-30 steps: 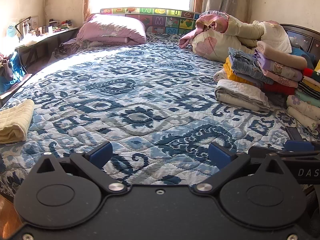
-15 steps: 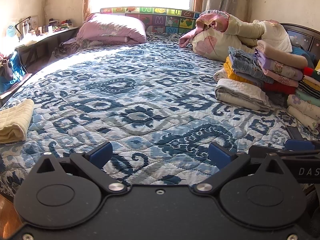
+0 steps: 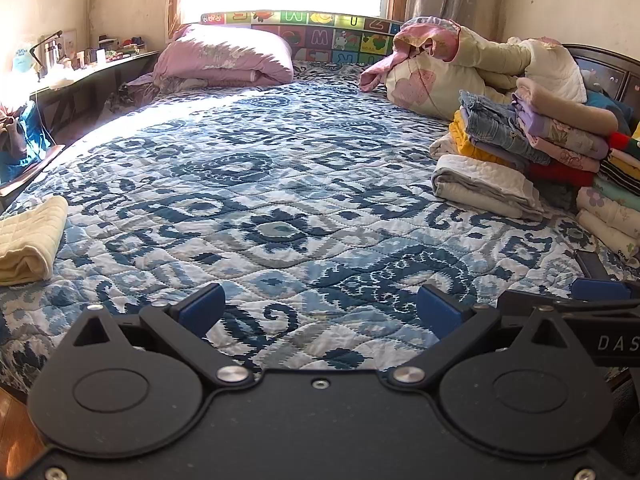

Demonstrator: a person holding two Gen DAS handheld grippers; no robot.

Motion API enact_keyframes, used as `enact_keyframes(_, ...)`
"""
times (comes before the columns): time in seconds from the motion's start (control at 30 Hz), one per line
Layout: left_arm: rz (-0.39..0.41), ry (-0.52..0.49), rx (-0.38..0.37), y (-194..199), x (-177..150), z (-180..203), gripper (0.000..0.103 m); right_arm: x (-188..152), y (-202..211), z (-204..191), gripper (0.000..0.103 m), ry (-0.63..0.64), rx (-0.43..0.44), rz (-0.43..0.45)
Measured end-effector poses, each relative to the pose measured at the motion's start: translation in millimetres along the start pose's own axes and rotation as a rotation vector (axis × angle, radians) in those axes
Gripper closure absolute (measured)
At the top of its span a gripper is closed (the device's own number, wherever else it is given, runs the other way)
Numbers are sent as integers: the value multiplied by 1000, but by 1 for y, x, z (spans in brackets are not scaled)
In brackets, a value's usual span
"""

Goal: Fold clothes

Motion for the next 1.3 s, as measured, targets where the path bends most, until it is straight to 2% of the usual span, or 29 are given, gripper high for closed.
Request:
enact_keyframes(0.37, 4, 10, -19, -5, -1, -2, 0, -1, -6, -1, 0, -6, 4, -6)
enact_keyframes(0.53, 11, 27, -47, -7, 0, -9, 0, -3, -9, 0, 0, -28, 57, 1)
enact_keyframes(0.7, 11, 66, -40, -16, 2, -36, 0, -5, -18, -3, 0, -49, 100, 12)
enact_keyframes(0.83, 22, 122, 13, -28, 0, -78, 0, 2, -30, -10, 0, -29, 84, 49)
enact_keyframes(0.97, 67, 226, 80, -37, -4, -135, 0, 6, -51, -14, 0, -24, 119, 75)
enact_keyframes(1.07, 31, 294, 133, -43, -12, -180, 0, 8, -68, -18, 0, -13, 148, 98)
enact_keyframes(1.13, 20, 366, 189, -46, -17, -212, 0, 9, -79, -21, 0, -5, 168, 114)
enact_keyframes(1.2, 18, 443, 198, -48, -20, -239, 0, 10, -90, -23, 0, 2, 185, 127)
enact_keyframes(1.3, 60, 540, 219, -47, -22, -273, 0, 11, -110, -21, 0, 10, 196, 107)
Point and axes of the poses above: each gripper's, at about its wrist camera, not at the fingertips, and y roughly against the way its jaws point, z to its right, x to its top, the point moved 7 cm from there along -y, roughly the way its jaws point, and after that the axes turned 1 degree about -z, right-handed, at the moved point
